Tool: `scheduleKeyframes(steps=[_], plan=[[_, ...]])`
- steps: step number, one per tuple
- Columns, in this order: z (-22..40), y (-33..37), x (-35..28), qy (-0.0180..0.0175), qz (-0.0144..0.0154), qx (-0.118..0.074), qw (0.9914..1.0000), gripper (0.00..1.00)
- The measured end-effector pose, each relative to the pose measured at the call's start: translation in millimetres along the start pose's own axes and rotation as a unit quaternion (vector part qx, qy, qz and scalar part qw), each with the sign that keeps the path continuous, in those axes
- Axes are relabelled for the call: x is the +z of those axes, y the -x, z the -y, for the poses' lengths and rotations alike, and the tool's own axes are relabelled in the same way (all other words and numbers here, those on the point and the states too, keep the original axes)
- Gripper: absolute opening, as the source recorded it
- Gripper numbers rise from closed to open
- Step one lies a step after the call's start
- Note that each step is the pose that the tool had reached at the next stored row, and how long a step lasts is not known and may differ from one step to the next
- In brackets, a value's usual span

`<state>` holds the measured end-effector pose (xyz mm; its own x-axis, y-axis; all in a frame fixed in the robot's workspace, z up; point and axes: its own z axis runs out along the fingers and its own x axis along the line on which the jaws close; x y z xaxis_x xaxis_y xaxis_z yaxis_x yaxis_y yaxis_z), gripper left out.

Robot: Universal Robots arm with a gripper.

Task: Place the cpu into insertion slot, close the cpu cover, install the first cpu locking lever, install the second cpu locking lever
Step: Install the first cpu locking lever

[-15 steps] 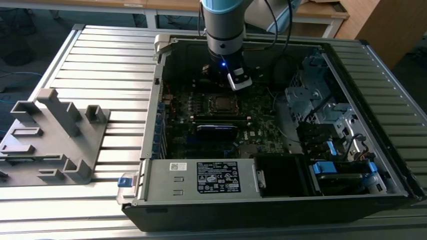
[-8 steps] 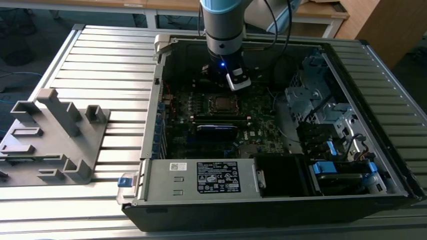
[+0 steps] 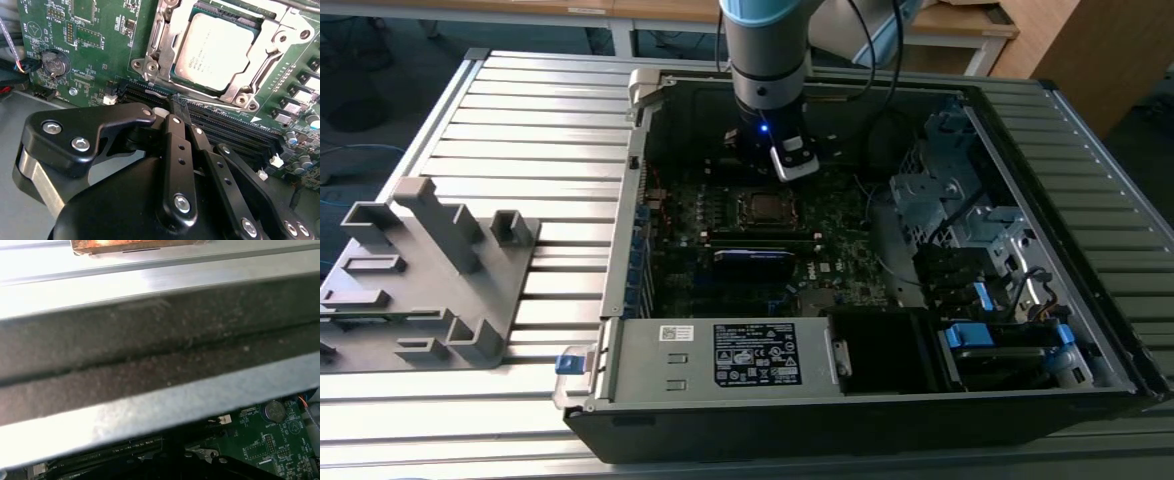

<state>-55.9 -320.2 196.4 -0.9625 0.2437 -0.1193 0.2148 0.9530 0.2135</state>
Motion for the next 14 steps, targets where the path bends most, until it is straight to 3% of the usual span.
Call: scheduleKeyframes(steps=[14], plan=[[-0.3, -2.1, -0.2, 0.0013, -0.0002, 0.001, 1.00000, 0.11]])
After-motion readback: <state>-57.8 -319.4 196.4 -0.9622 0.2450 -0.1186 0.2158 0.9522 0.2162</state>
